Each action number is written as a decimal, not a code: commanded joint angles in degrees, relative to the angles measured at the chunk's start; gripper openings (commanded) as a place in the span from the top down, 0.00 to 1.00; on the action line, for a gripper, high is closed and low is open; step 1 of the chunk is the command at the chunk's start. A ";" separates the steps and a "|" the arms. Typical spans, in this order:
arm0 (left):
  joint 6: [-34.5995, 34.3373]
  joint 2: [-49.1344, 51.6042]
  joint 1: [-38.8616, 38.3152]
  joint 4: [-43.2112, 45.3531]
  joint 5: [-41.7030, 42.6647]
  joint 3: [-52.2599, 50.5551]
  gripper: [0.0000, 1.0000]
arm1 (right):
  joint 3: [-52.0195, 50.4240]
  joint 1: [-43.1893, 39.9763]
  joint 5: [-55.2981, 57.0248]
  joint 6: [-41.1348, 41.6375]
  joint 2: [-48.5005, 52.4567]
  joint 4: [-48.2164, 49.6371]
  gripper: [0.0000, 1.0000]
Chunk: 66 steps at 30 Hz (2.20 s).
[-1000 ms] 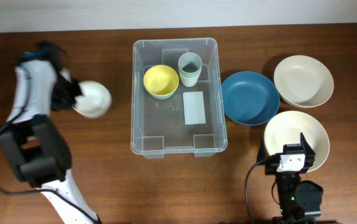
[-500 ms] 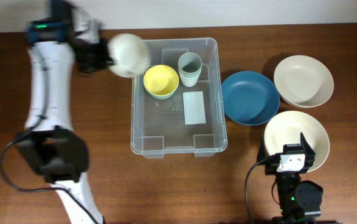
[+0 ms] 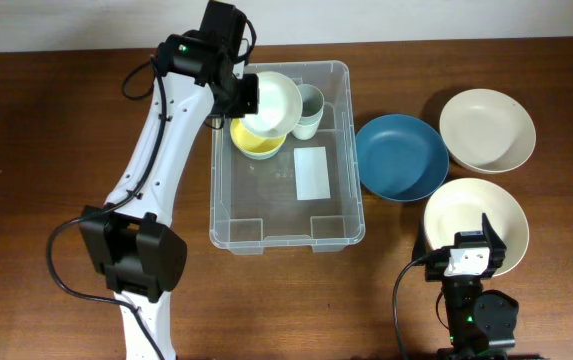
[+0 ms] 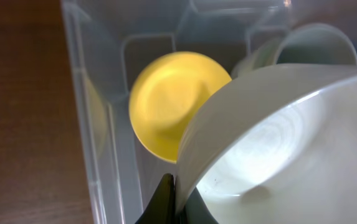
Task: Pack container
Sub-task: 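Carry the white bowl over and drop it onto the yellow bowl, then withdraw the left gripper to the left side of the table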
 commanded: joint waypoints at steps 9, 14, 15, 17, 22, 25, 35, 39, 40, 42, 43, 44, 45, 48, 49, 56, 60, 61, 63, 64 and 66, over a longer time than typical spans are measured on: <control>-5.11 3.58 0.35 2.78 -2.62 -0.37 0.99 | -0.31 -0.39 0.92 0.20 -0.33 -0.31 0.01; -5.11 6.01 0.42 4.22 -2.54 -0.37 0.99 | -0.31 -0.39 0.92 0.20 -0.33 -0.31 0.01; -5.11 6.23 0.50 4.55 -2.54 -0.37 0.99 | -0.31 -0.39 0.92 0.20 -0.33 -0.31 0.01; -5.11 6.23 0.70 4.87 -2.54 -0.37 0.99 | -0.31 -0.39 0.92 0.20 -0.33 -0.31 0.01; -5.07 6.23 0.98 4.70 -2.51 -0.37 0.66 | -0.31 -0.39 0.92 0.20 -0.33 -0.31 0.01; -5.09 6.16 1.03 4.70 -2.49 0.04 0.35 | -0.31 -0.39 0.92 0.22 -0.33 -0.31 0.01; -4.63 6.16 4.09 -2.32 -2.51 8.98 0.35 | -0.31 -0.39 0.92 0.20 -0.33 -0.28 0.01; -3.54 6.16 7.96 -4.98 -2.51 12.41 0.34 | -0.31 -0.39 0.92 0.22 -0.33 -0.28 0.01; -3.54 6.16 8.98 -5.27 -2.54 12.68 0.33 | -0.31 -0.39 0.94 0.22 -0.33 -0.31 0.01; -3.54 6.16 11.65 -5.99 -2.56 12.81 0.25 | -0.31 -0.39 0.94 0.20 -0.33 -0.31 0.01; -3.54 6.16 13.05 -6.51 -2.56 12.81 0.21 | -0.31 -0.39 0.92 0.22 -0.33 -0.31 0.01; -3.56 6.19 14.45 -7.02 -2.56 12.81 0.16 | -0.31 -0.39 0.92 0.20 -0.33 -0.31 0.01; -3.56 6.19 15.61 -7.45 -2.56 12.81 0.13 | -0.31 -0.39 0.92 0.22 -0.33 -0.31 0.01; -3.56 6.19 19.23 -8.66 -2.93 12.81 0.01 | -0.31 -0.39 0.92 0.20 -0.33 -0.28 0.01; -3.56 6.19 20.31 -9.03 -3.23 12.79 0.01 | -0.31 -0.39 0.92 0.20 -0.33 -0.28 0.01; -3.58 6.19 26.67 -10.71 -4.02 12.76 0.01 | -0.31 -0.39 0.92 0.20 -0.33 -0.31 0.01; -3.58 6.19 28.17 -10.73 -4.02 12.76 0.01 | -0.31 -0.39 0.92 0.20 -0.33 -0.31 0.01; -3.58 6.19 28.28 -10.73 -4.04 12.76 0.01 | -0.31 -0.39 0.92 0.20 -0.33 -0.31 0.01; -3.58 6.19 28.37 -10.71 -4.02 12.76 0.01 | -0.31 -0.39 0.92 0.20 -0.33 -0.31 0.01; -3.58 6.19 28.37 -10.71 -4.02 12.76 0.01 | -0.31 -0.39 0.96 0.17 -0.33 -0.28 0.01; -3.58 6.19 28.35 -10.71 -4.02 12.76 0.01 | -0.31 -0.42 1.81 0.20 -0.33 -0.24 0.01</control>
